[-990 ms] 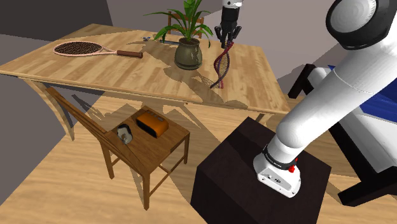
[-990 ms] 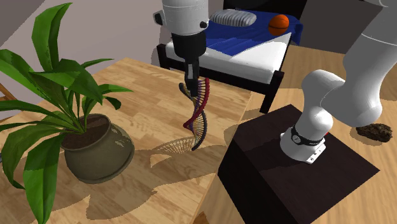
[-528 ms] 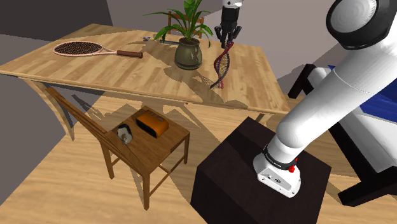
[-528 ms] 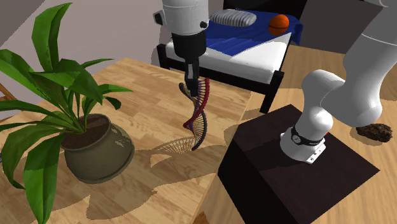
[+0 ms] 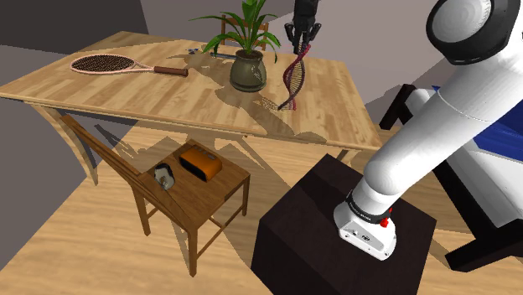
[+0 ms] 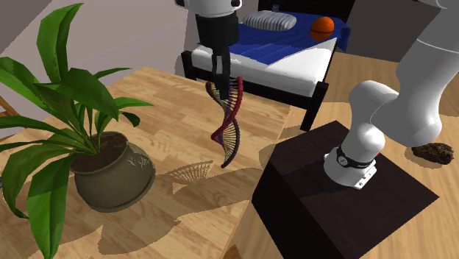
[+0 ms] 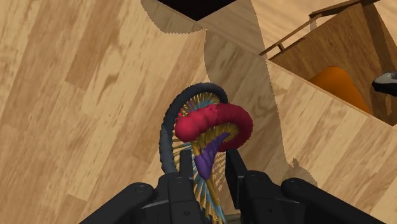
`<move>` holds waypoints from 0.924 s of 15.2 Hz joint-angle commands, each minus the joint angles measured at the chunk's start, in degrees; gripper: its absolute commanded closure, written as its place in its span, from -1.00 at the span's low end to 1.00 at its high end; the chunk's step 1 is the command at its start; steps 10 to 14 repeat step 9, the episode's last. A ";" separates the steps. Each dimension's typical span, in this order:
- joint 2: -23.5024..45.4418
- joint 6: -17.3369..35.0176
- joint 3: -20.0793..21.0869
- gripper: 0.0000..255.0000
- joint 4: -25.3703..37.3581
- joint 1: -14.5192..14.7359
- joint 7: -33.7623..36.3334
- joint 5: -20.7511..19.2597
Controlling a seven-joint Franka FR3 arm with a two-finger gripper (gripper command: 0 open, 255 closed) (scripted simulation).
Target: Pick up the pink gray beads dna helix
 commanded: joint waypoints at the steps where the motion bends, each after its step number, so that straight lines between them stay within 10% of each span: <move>1: 0.20 -1.55 0.02 1.00 1.76 0.02 -0.03 0.03; 14: 1.64 -6.61 -0.01 1.00 8.25 0.01 -0.30 0.16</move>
